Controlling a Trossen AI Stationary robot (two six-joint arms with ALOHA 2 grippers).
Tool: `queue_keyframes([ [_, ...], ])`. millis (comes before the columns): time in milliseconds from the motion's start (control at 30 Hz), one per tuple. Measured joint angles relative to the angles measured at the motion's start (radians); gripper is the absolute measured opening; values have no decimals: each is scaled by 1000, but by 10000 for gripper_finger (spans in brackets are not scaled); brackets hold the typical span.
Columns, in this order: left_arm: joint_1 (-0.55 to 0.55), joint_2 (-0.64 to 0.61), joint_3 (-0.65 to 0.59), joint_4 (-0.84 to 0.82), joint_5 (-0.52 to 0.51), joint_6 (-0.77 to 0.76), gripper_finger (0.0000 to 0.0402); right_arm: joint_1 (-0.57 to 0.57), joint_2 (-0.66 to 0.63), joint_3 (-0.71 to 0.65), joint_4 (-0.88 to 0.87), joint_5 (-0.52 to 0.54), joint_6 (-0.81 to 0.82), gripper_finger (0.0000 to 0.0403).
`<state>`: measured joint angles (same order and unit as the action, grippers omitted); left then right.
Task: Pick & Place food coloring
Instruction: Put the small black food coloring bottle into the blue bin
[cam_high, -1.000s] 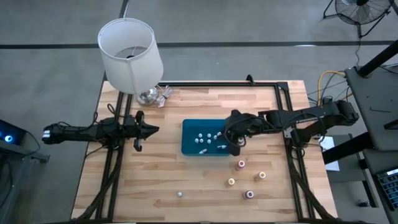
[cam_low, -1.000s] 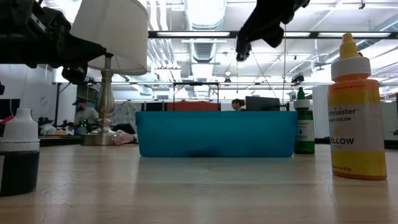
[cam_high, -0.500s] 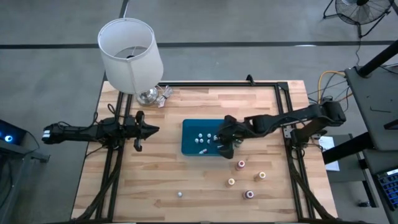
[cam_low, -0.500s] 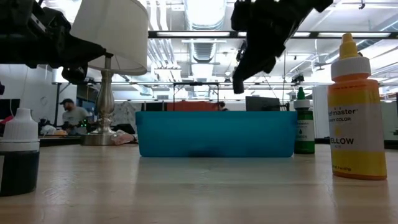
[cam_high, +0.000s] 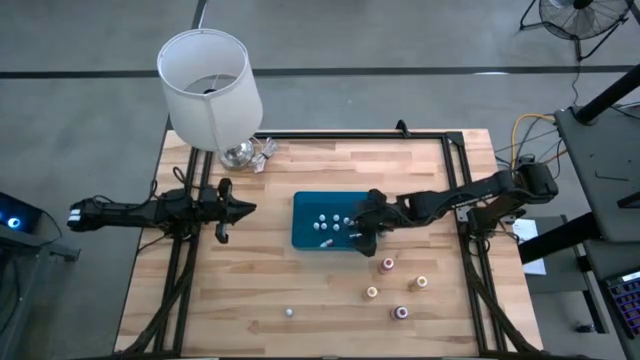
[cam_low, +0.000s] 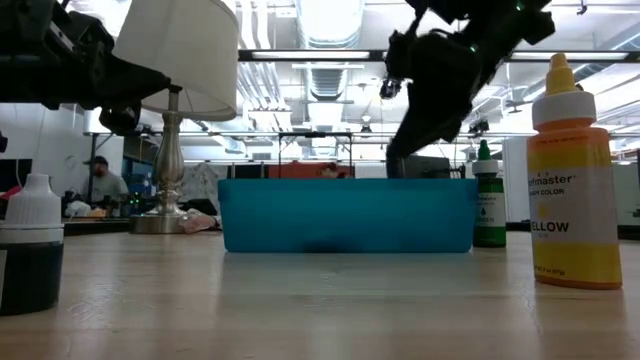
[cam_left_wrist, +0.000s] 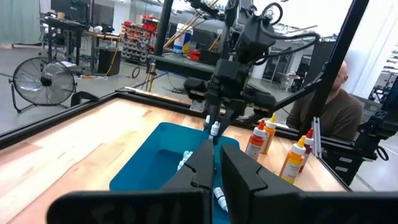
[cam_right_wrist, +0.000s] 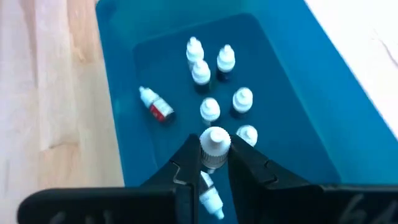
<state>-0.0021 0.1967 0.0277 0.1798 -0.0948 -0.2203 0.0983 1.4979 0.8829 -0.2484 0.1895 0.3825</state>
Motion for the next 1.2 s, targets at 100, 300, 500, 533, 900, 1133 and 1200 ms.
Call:
queue_keyframes([
  [100, 0, 0, 0, 0, 0, 0, 2, 3, 0, -30, 45, 22, 4, 45],
  [300, 0, 0, 0, -2, 0, 0, 2, 4, 0, -61, 86, 26, 6, 45],
  [500, 0, 0, 0, -3, 0, 0, 2, 6, 9, -105, 149, 46, 3, 45],
  [533, 0, 0, 0, -3, 0, 0, 2, 7, 10, -105, 160, 46, 2, 45],
  [900, 0, 2, 0, -1, 0, 0, 2, 7, 10, -107, 169, 38, -42, 45],
  [1133, 0, 2, 0, -1, 0, 0, 2, -10, -4, -106, 168, 38, -24, 45],
  [1200, 0, 2, 0, -1, 0, 0, 2, -24, -4, -106, 160, 39, -9, 45],
])
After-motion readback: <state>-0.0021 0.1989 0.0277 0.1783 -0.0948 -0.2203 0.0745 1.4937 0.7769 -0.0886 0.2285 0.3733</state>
